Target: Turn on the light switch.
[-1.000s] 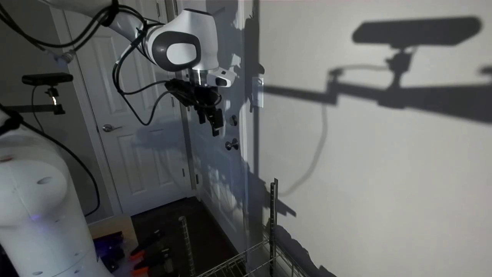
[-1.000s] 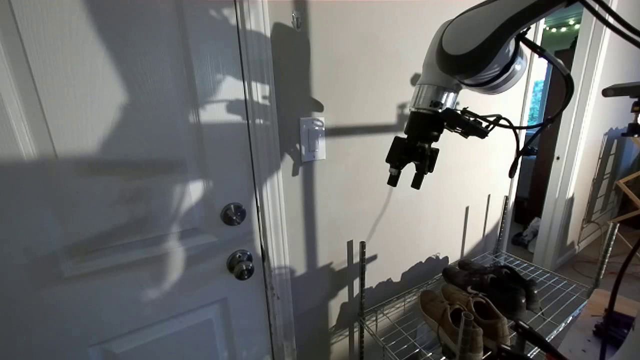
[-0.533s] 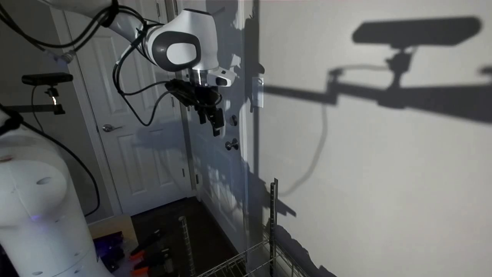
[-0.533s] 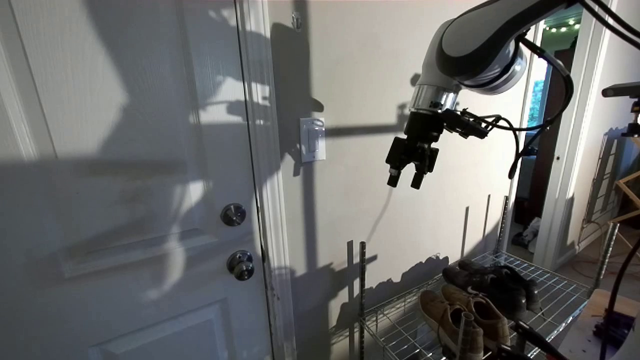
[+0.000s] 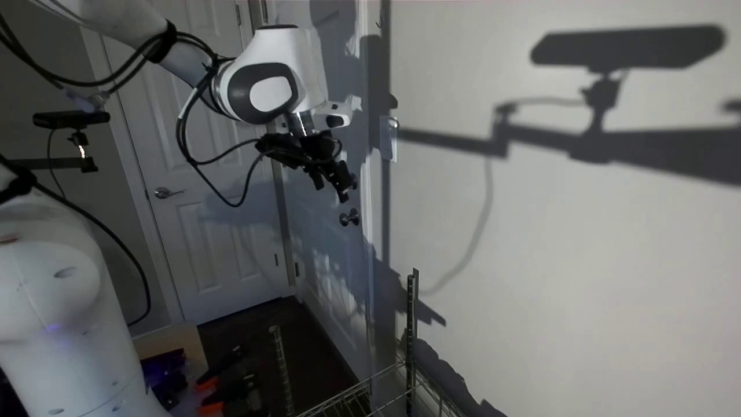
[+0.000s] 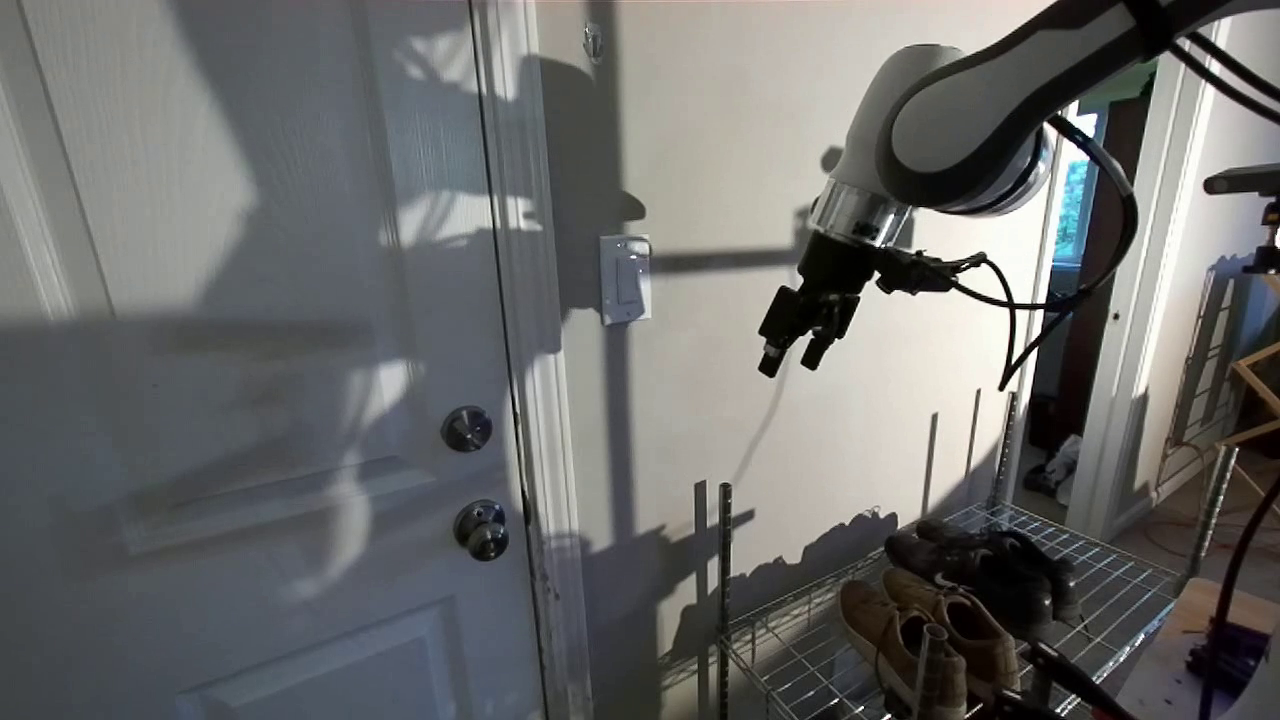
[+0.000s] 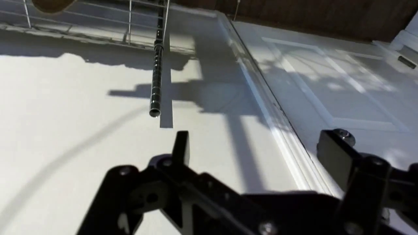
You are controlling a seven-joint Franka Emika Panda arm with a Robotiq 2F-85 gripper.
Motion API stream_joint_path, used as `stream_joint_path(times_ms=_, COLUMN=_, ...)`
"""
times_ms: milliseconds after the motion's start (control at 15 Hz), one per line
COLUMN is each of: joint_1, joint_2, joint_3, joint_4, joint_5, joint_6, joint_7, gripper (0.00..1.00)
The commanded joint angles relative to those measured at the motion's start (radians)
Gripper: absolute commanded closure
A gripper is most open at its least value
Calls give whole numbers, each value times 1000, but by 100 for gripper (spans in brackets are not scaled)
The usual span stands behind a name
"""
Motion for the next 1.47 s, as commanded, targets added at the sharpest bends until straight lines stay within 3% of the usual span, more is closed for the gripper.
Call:
stream_joint_path(times_ms=0, joint_1=-7, joint_2=23, joint_3=16, joint_4=-37, joint_5=-46, joint_6=155, joint_7=-27, gripper=0)
stream_joint_path(times_ms=333, joint_1=-12, joint_2=67, joint_3=24, joint_4=-40, joint_5=-92, joint_6=310, joint_7=-15, gripper=0)
stream_joint_path(times_ms=800, joint_1=-14, joint_2=86, joint_3=31, joint_4=-33, joint_5=-155, joint_6=426, joint_7=-17, gripper=0)
stream_joint_path(times_ms=867, joint_1=-12, joint_2=88, joint_3=32, joint_4=-33, joint_5=-164, joint_6=443, joint_7=-22, gripper=5)
stream_joint_path(times_ms=933, joint_1=-10, joint_2=92, joint_3=34, joint_4=-32, joint_5=-171, joint_6=462, joint_7=-27, gripper=27)
stream_joint_path(times_ms=1067, joint_1=-11, joint_2=101, joint_3=38, joint_4=-32, joint_5=-187, joint_6=499, joint_7=-28, gripper=31)
stream_joint_path(times_ms=1400, joint_1=-11, joint_2=139, joint_3=41, joint_4=-25, joint_5=-215, joint_6=584, joint_7=-39, gripper=64)
